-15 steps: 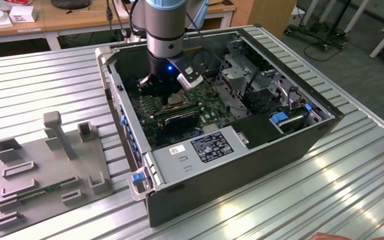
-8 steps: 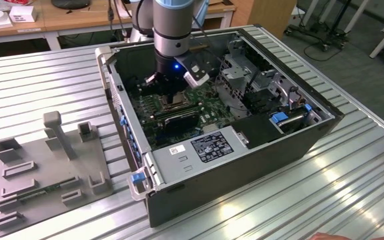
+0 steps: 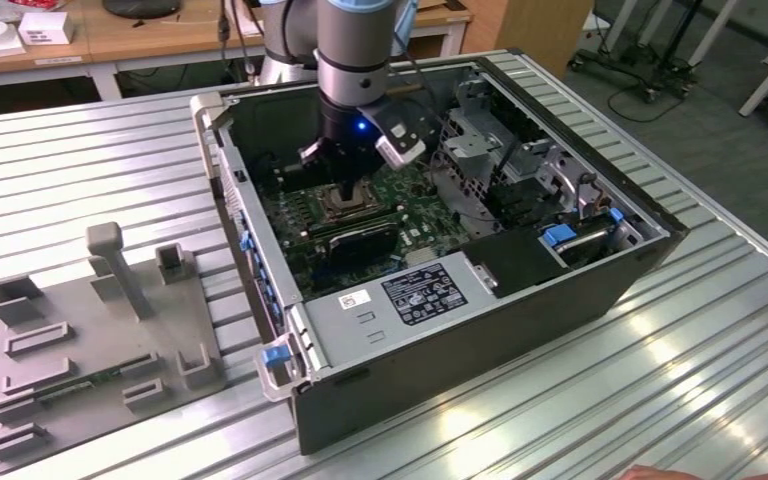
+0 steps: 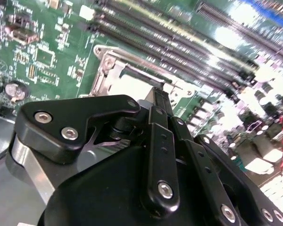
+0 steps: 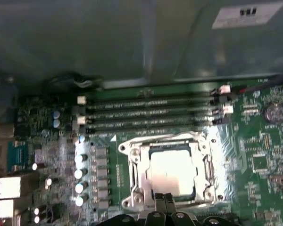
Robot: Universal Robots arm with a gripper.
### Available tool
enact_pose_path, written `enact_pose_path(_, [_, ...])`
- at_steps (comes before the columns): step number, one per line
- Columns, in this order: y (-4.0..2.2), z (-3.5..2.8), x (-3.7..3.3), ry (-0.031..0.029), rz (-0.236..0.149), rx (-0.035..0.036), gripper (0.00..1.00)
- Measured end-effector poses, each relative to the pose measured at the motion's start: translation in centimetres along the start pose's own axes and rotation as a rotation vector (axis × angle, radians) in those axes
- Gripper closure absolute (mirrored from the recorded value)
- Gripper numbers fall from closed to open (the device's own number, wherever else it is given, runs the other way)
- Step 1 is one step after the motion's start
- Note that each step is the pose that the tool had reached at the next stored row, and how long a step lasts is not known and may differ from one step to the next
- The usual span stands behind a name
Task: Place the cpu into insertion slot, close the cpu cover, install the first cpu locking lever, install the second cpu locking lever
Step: 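Install the second cpu locking lever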
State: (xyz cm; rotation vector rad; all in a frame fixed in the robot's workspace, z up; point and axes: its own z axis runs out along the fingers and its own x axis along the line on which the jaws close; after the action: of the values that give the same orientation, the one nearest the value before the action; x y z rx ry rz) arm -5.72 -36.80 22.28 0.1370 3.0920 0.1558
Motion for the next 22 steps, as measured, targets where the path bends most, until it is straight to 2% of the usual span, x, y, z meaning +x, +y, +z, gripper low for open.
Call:
enact_pose_path(2, [0.38, 0.04, -0.03, 0.0, 0.0, -0.0001, 0.89])
enact_pose_path(6, [0.64, 0.1, -0.72, 0.0, 0.0, -0.0001, 0.89])
enact_pose_path(17, [0.87, -0.2, -0.74, -0.0001, 0.0, -0.0003, 0.89])
enact_pose_path(22, [1.08, -0.17, -0.72, 0.0003, 0.0, -0.0034, 0.89])
